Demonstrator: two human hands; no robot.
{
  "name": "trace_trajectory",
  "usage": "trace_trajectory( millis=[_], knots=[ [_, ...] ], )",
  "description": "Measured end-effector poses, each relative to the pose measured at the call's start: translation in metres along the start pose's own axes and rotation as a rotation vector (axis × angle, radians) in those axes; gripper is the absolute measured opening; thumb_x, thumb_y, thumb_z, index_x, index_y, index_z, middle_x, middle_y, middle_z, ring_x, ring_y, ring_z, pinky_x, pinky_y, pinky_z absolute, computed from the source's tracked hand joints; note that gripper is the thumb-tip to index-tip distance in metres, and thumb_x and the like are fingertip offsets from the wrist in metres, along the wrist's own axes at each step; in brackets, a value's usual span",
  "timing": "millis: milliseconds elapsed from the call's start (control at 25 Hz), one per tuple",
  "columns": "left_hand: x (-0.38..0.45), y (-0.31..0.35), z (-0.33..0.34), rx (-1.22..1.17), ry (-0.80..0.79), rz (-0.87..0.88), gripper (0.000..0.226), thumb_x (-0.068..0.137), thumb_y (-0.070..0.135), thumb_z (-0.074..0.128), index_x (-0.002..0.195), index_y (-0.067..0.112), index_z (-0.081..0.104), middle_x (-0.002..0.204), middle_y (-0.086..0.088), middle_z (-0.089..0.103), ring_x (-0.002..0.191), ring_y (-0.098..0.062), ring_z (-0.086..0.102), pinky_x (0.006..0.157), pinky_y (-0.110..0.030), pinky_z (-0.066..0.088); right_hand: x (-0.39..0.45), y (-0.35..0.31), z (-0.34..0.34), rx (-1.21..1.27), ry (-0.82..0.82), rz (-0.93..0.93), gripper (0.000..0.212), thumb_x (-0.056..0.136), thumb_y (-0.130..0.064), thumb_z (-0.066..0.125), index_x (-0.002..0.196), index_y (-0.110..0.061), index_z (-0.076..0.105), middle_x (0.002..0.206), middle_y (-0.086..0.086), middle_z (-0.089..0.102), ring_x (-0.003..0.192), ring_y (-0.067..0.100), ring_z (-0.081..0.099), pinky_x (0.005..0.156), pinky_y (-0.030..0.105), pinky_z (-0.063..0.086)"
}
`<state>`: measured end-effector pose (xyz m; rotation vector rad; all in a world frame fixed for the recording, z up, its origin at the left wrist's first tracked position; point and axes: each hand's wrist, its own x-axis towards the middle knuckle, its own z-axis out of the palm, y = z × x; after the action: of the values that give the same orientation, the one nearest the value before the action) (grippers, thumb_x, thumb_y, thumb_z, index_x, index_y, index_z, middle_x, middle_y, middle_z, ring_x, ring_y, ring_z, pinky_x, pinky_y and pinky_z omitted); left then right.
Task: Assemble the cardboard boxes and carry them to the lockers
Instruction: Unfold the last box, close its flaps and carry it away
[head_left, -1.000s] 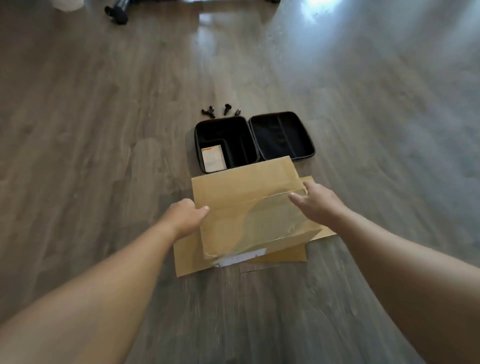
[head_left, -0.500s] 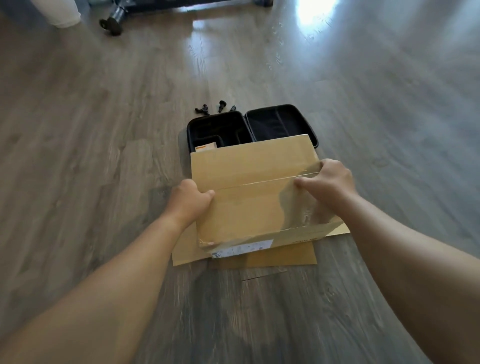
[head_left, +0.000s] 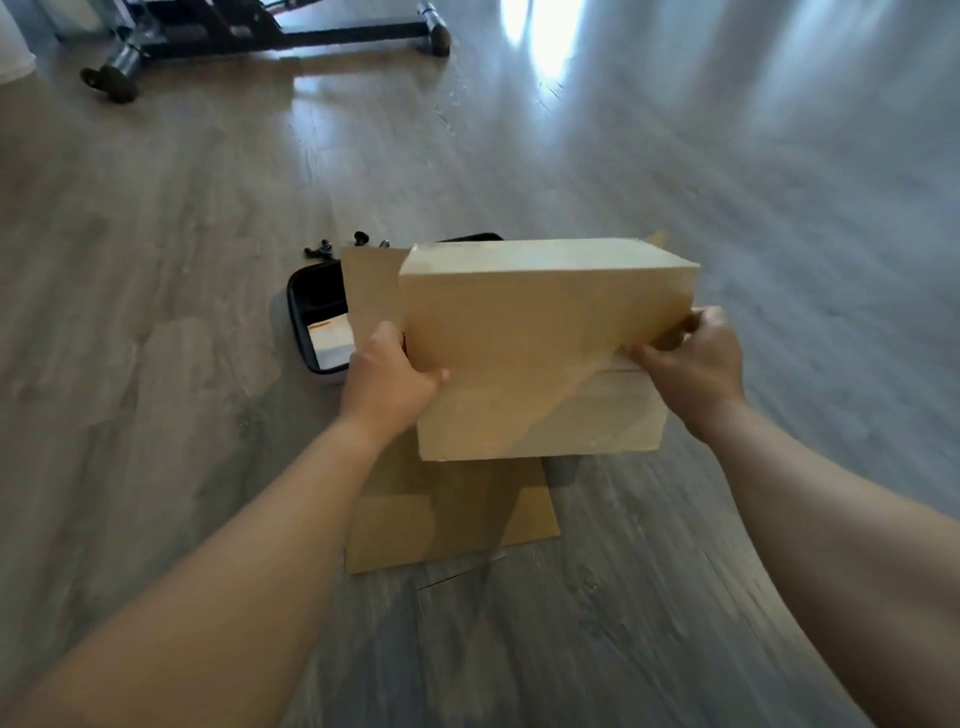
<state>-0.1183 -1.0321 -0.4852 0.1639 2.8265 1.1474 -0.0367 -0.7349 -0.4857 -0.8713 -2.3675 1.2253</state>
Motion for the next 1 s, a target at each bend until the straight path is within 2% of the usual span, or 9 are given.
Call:
trace_trajectory(
  millis=[80, 160, 240, 360, 480, 560, 720, 840, 1000],
  knots=[
    [-0.005, -0.009, 0.006, -0.043, -0.116, -0.044, 0.064, 0.071, 0.066, 0.076, 0.105, 0.013, 0.064, 0.097, 0.002, 0.067, 0.090, -0.019, 0.066, 0.068, -0.030, 0.055, -0.007, 0.014, 0.001, -0.063, -0.024, 0.046, 0.048, 0.078, -0.028, 0.085, 0.107, -0.015, 0.049, 0.100, -0.001, 0.057, 0.093, 0.024, 0.058, 0.072, 0.036, 0.044],
    [-0.006, -0.012, 0.001, -0.183, -0.186, -0.165, 0.087, 0.064, 0.091, 0.055, 0.100, 0.013, 0.065, 0.094, -0.007, 0.071, 0.085, -0.026, 0.071, 0.078, -0.045, 0.060, -0.010, 0.028, -0.002, -0.053, -0.064, 0.023, 0.040, 0.084, -0.034, 0.079, 0.107, -0.016, 0.052, 0.095, -0.004, 0.058, 0.093, 0.026, 0.061, 0.068, 0.034, 0.046],
    [-0.005, -0.011, -0.006, -0.253, -0.226, -0.265, 0.092, 0.064, 0.100, 0.036, 0.096, 0.016, 0.057, 0.094, -0.014, 0.069, 0.081, -0.030, 0.072, 0.081, -0.049, 0.060, -0.012, 0.030, -0.010, 0.076, -0.143, -0.005, 0.039, 0.091, -0.056, 0.066, 0.114, -0.026, 0.056, 0.101, -0.008, 0.062, 0.097, 0.024, 0.063, 0.073, 0.039, 0.053],
    [-0.006, -0.004, -0.007, -0.305, -0.160, -0.329, 0.077, 0.079, 0.087, 0.039, 0.097, 0.014, 0.058, 0.093, -0.015, 0.068, 0.079, -0.031, 0.072, 0.077, -0.049, 0.061, -0.003, 0.025, -0.014, 0.058, -0.138, 0.033, 0.067, 0.084, -0.083, 0.044, 0.097, -0.022, 0.068, 0.091, -0.002, 0.068, 0.090, 0.031, 0.066, 0.078, 0.052, 0.057],
    [-0.008, 0.003, -0.004, -0.333, -0.084, -0.300, 0.049, 0.087, 0.057, 0.058, 0.085, 0.008, 0.062, 0.094, -0.018, 0.069, 0.079, -0.032, 0.072, 0.074, -0.051, 0.062, 0.005, 0.027, -0.016, 0.040, -0.063, 0.062, 0.070, 0.076, -0.069, 0.059, 0.061, -0.001, 0.056, 0.059, 0.008, 0.052, 0.062, 0.036, 0.059, 0.064, 0.058, 0.058],
    [-0.010, 0.007, -0.001, -0.334, -0.132, -0.244, 0.039, 0.089, 0.049, 0.060, 0.087, 0.010, 0.064, 0.096, -0.019, 0.069, 0.078, -0.032, 0.072, 0.071, -0.052, 0.062, 0.008, 0.042, -0.026, 0.079, -0.045, 0.043, 0.072, 0.073, -0.062, 0.066, 0.064, 0.009, 0.060, 0.057, 0.013, 0.050, 0.058, 0.040, 0.056, 0.059, 0.064, 0.056],
    [-0.009, 0.023, 0.014, -0.351, -0.334, -0.053, 0.026, 0.095, 0.036, 0.061, 0.116, 0.020, 0.066, 0.106, -0.003, 0.071, 0.091, -0.024, 0.072, 0.077, -0.049, 0.062, -0.003, 0.075, -0.064, 0.043, 0.075, -0.048, 0.059, 0.080, -0.054, 0.068, 0.056, 0.000, 0.060, 0.051, 0.012, 0.048, 0.052, 0.037, 0.055, 0.054, 0.062, 0.055],
    [-0.008, 0.035, 0.041, -0.378, -0.385, 0.068, 0.028, 0.093, 0.026, 0.067, 0.120, 0.020, 0.067, 0.109, 0.001, 0.073, 0.098, -0.018, 0.071, 0.085, -0.047, 0.060, -0.013, 0.081, -0.092, -0.078, 0.193, -0.092, 0.051, 0.084, -0.047, 0.064, 0.056, -0.006, 0.053, 0.052, 0.004, 0.041, 0.052, 0.025, 0.043, 0.052, 0.043, 0.046],
    [-0.022, 0.029, 0.080, -0.255, -0.313, 0.185, 0.036, 0.088, 0.015, 0.072, 0.123, 0.022, 0.068, 0.109, 0.006, 0.074, 0.104, -0.009, 0.069, 0.097, -0.039, 0.055, -0.041, 0.109, -0.108, -0.361, 0.114, -0.092, 0.030, 0.091, -0.035, 0.073, 0.081, -0.006, 0.074, 0.066, 0.011, 0.066, 0.062, 0.031, 0.058, 0.059, 0.035, 0.044]
  ],
)
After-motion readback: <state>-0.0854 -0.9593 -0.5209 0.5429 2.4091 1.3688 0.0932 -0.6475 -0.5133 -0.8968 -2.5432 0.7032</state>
